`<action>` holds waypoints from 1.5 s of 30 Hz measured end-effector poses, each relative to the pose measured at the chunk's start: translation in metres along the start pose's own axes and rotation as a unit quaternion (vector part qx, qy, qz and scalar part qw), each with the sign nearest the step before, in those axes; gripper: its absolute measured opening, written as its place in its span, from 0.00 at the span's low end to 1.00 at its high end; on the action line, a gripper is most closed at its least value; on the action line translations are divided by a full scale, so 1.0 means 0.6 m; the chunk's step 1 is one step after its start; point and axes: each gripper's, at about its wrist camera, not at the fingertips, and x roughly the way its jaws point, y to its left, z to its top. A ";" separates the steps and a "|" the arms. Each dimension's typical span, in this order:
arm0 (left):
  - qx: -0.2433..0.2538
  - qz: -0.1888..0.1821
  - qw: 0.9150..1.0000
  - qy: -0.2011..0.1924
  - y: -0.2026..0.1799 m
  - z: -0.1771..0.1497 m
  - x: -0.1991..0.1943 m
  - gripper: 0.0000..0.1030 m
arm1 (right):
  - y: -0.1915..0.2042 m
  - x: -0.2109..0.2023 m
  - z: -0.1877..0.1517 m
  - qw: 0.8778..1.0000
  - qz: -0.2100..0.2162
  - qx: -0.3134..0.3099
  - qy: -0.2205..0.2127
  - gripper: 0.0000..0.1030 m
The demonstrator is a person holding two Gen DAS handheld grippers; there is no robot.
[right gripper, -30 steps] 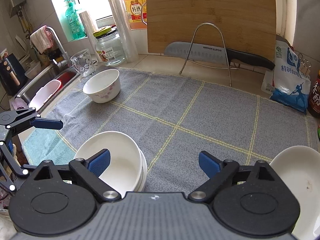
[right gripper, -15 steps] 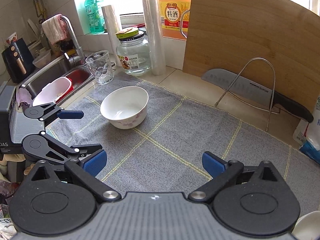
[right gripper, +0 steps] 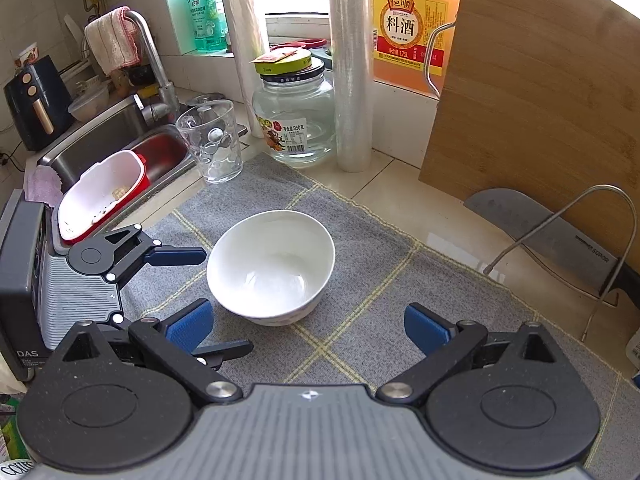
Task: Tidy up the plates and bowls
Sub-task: 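Grasp the rim of the white bowl with the right gripper, then carry the white bowl with the right gripper over the nested bowls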
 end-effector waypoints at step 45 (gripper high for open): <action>-0.002 -0.031 0.999 -0.014 0.024 0.015 0.032 0.91 | -0.012 0.164 0.076 0.996 0.072 -0.014 0.048 0.67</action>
